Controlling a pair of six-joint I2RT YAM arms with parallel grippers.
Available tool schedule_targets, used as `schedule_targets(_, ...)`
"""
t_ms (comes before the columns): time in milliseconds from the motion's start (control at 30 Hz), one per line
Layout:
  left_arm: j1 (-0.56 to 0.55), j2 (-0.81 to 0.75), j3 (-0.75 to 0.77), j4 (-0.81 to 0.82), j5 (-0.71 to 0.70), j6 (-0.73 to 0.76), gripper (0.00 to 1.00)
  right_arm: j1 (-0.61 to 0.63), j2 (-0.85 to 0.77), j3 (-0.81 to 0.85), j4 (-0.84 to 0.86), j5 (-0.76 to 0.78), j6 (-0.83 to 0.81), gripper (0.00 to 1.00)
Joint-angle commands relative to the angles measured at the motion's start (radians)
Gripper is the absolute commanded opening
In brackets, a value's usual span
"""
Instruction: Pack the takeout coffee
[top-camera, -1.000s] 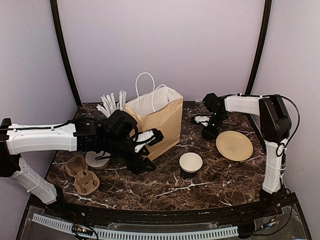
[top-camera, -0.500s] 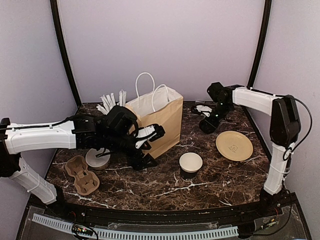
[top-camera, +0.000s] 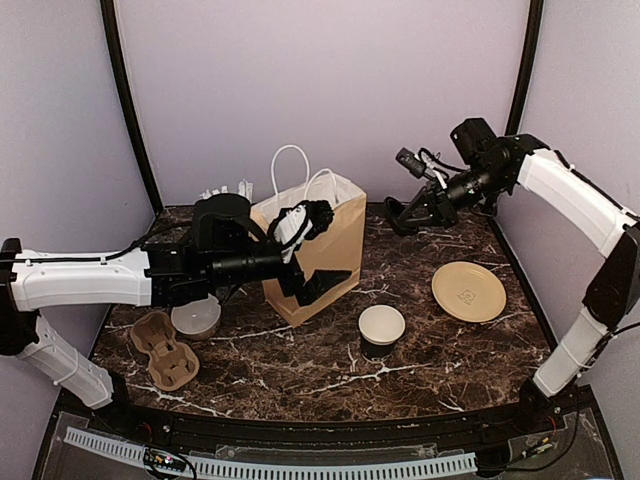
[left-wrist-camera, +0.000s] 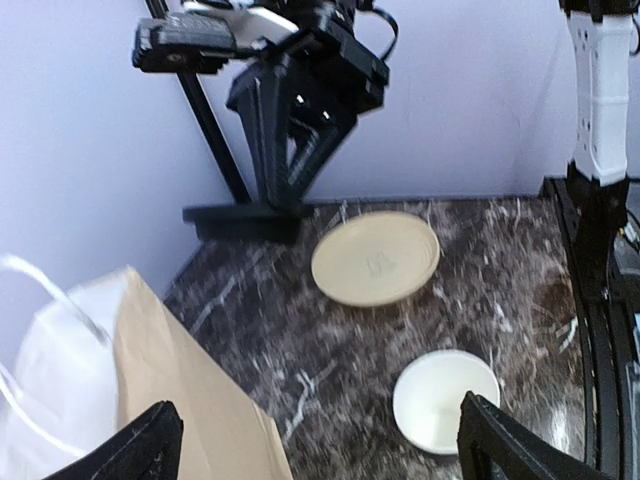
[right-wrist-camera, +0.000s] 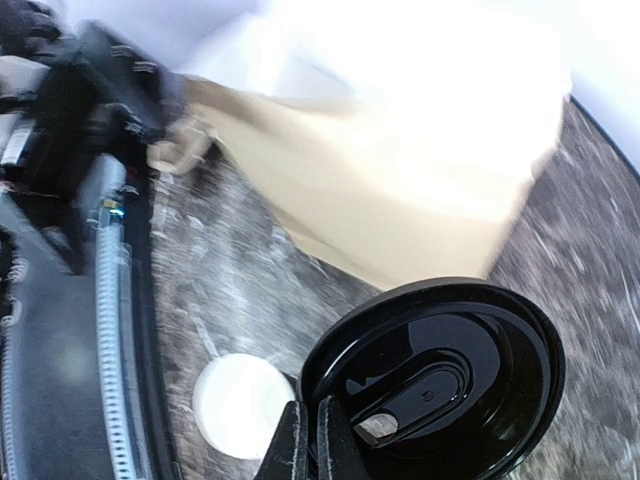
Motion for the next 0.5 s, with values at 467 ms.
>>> schedule_targets(467,-0.024,0.26,0.052,0.847,0.082,0.093,0.99,0.007,-0.071,0.114,-0.177,-0.517,-0.129,0.04)
